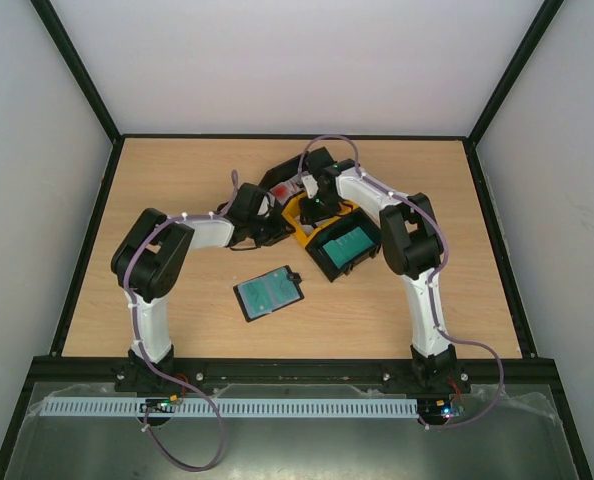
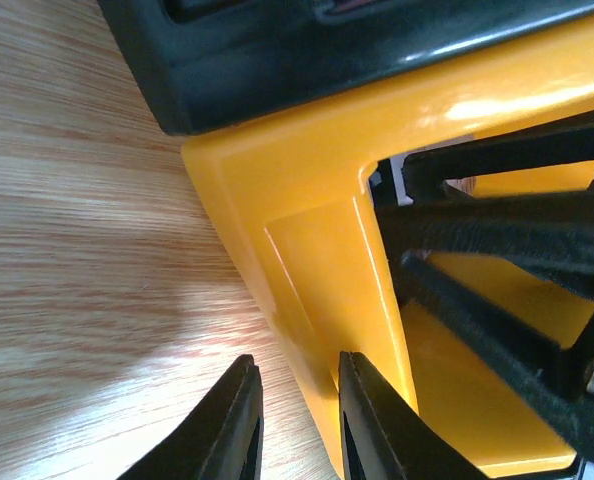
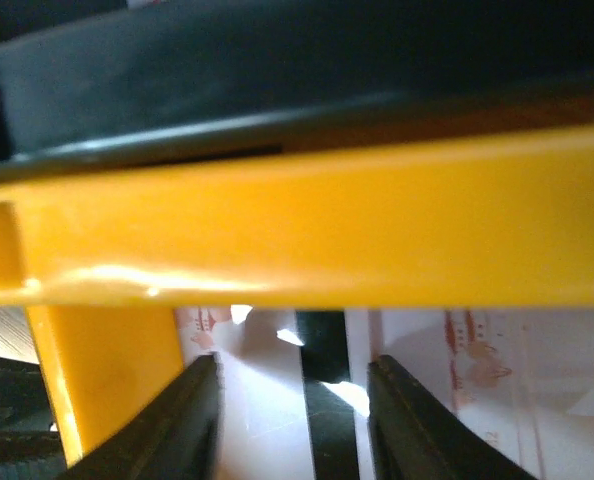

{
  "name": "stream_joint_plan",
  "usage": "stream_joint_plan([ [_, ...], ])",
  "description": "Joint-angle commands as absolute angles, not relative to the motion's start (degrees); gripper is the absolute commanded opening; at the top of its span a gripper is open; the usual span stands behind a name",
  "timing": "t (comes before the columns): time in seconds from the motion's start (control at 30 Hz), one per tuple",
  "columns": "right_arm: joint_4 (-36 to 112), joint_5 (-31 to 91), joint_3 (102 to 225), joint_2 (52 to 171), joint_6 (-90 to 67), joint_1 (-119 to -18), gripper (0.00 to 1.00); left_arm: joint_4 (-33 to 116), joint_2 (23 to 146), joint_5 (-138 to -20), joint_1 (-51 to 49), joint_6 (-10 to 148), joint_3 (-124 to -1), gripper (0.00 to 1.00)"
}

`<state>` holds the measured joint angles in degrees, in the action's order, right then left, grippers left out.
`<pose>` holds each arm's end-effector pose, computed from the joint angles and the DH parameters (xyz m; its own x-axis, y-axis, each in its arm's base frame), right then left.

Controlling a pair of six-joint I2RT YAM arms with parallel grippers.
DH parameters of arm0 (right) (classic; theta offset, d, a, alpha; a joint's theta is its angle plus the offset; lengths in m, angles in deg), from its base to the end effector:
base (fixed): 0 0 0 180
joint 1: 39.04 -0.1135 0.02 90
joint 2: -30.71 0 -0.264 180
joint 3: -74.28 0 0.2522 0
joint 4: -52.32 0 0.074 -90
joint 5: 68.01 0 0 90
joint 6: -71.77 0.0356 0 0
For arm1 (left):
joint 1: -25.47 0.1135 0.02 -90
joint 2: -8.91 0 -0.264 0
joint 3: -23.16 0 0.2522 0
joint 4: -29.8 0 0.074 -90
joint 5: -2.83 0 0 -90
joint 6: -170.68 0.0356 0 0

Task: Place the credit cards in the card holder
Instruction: Pick up the credit card from the storage box.

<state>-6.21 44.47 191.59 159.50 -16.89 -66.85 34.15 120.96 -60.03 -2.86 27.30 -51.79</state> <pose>0.4086 0.2309 0.1686 -0.8438 -0.4206 -0.3334 -0.5271 0.7664 0.3672 0.3439 -0.2039 0.1361 -0.9281 -0.3111 -0.2047 -0.0362 0.6226 -0.7817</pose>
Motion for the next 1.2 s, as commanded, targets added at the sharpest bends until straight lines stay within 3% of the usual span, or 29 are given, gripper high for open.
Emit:
stream_joint_plan([
  [0.0, -8.26, 50.67, 191.31, 158.44, -16.96, -66.59, 0.35, 35.30, 122.37, -60.42, -3.40, 27.42, -53.26, 0.24],
  [0.43, -7.72, 56.09, 187.58, 154.36, -15.55, -66.20, 0.18, 35.30, 122.73, -60.74, -3.71, 27.20, -53.58, 0.24],
  [1.17, -7.40, 58.73, 181.19, 151.06, -16.62, -66.20, 0.20, 35.51, 122.55, -61.33, -3.71, 27.24, -53.44, 0.24],
])
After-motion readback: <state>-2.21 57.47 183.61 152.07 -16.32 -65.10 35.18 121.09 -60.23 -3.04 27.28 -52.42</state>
